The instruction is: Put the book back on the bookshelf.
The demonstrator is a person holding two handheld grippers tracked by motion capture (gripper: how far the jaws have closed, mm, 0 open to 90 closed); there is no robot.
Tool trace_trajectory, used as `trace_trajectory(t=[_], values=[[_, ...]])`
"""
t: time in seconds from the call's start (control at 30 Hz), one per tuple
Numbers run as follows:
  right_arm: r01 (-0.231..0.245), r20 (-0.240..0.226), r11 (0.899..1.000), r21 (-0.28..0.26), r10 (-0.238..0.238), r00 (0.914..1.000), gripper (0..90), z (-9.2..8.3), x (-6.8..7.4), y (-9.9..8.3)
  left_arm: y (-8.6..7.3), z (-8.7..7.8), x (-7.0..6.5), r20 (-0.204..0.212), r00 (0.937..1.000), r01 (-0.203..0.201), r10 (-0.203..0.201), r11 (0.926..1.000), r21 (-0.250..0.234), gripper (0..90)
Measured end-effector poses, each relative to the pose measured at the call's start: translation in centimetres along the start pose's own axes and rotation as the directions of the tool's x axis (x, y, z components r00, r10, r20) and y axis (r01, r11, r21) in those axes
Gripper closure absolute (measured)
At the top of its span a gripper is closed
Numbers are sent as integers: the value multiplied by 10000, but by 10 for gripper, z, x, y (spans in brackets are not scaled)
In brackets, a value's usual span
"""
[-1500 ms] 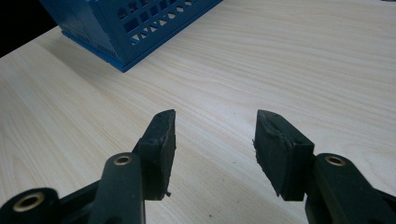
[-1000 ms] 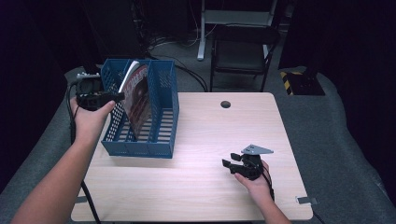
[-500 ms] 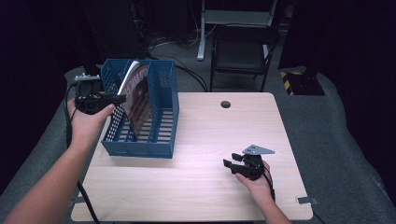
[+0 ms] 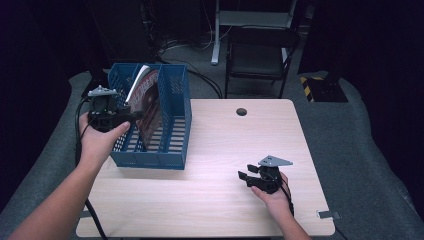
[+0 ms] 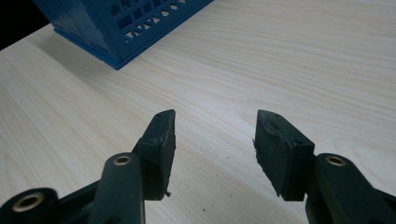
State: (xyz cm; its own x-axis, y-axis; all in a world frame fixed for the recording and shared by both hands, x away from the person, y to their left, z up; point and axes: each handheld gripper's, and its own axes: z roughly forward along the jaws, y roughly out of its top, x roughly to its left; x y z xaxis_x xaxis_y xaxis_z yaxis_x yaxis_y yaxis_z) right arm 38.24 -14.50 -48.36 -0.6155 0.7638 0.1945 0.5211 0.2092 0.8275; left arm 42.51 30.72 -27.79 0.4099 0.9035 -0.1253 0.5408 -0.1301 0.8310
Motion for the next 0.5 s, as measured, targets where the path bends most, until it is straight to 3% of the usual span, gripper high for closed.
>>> trace_trajectory(t=[0.2, 0.5], values=[[20, 20, 10000, -31, -20, 10000, 479, -1, -1, 0, -11, 4, -17, 581, 9978, -334, 322, 9992, 198, 430], [85, -1, 10000, -10, -85, 10000, 479, -1, 0, 0, -29, 14, -29, 1290, 9915, -186, 168, 9997, 130, 430]])
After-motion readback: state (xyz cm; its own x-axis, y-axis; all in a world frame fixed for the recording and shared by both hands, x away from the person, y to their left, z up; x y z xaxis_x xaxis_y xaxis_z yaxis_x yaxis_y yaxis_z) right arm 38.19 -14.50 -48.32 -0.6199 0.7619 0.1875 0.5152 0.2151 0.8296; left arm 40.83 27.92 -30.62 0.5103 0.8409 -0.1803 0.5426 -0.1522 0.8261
